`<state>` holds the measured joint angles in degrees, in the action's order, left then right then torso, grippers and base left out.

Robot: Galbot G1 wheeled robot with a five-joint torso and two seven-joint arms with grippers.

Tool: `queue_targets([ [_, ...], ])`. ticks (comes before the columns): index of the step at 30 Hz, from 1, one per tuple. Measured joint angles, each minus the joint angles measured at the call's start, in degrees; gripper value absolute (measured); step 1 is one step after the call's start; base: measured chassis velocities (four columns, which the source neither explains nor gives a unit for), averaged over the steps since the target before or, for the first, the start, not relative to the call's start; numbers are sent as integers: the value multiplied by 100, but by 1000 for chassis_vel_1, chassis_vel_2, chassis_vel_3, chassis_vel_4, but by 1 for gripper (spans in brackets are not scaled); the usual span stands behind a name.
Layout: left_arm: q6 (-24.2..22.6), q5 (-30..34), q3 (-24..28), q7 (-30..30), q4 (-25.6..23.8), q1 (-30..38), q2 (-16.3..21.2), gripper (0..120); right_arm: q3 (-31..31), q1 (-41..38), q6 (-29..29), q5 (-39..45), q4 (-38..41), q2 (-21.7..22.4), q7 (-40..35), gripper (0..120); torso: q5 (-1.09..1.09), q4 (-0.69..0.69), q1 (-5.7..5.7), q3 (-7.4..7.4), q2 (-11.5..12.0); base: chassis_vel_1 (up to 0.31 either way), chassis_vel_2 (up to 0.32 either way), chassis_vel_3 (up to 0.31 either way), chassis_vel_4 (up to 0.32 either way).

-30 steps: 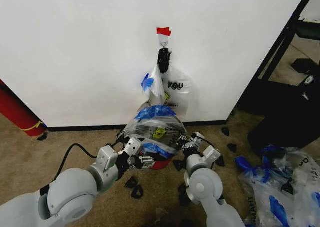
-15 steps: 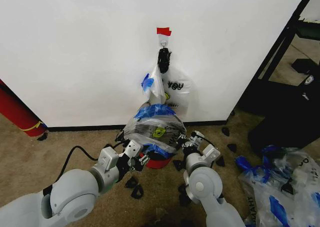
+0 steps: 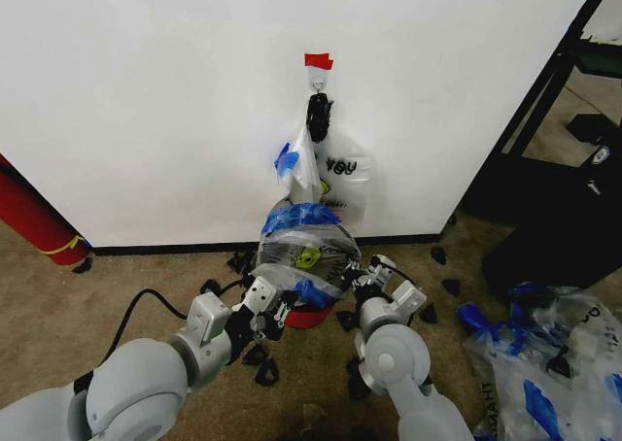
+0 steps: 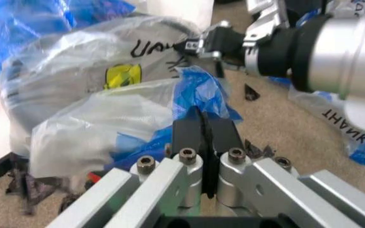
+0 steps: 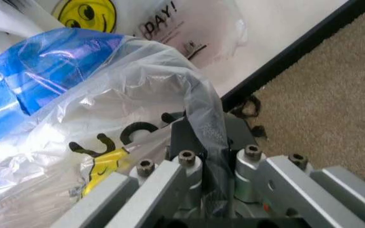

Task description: Pick up the garbage bag from the wall and place it over the trash bin.

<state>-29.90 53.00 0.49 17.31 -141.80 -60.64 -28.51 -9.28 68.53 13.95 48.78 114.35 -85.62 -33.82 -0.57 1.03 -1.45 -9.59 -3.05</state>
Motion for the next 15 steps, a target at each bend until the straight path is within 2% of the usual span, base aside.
queue_targets([
  [9, 167, -268, -24, -58, -86, -466, -19, 0, -146, -3, -2, 92, -25, -11, -60, 0, 0, 1, 0, 0, 0, 0, 0, 0, 0],
  [12, 346, -794, -5, -245, -23, -827, -40, 0, -212, -36, 2, 221, -10, 0, -114, 0, 0, 0, 0, 0, 0, 0, 0, 0, 0],
  [14, 472, -1310, 116, -437, 186, -961, -102, 0, -211, -33, 26, 329, 72, 0, -146, 0, 1, -1, 0, 0, 0, 0, 0, 0, 0],
  [15, 472, -1310, 116, -437, 186, -961, -102, 0, -211, -33, 26, 329, 72, 0, -146, 0, 1, -1, 0, 0, 0, 0, 0, 0, 0],
])
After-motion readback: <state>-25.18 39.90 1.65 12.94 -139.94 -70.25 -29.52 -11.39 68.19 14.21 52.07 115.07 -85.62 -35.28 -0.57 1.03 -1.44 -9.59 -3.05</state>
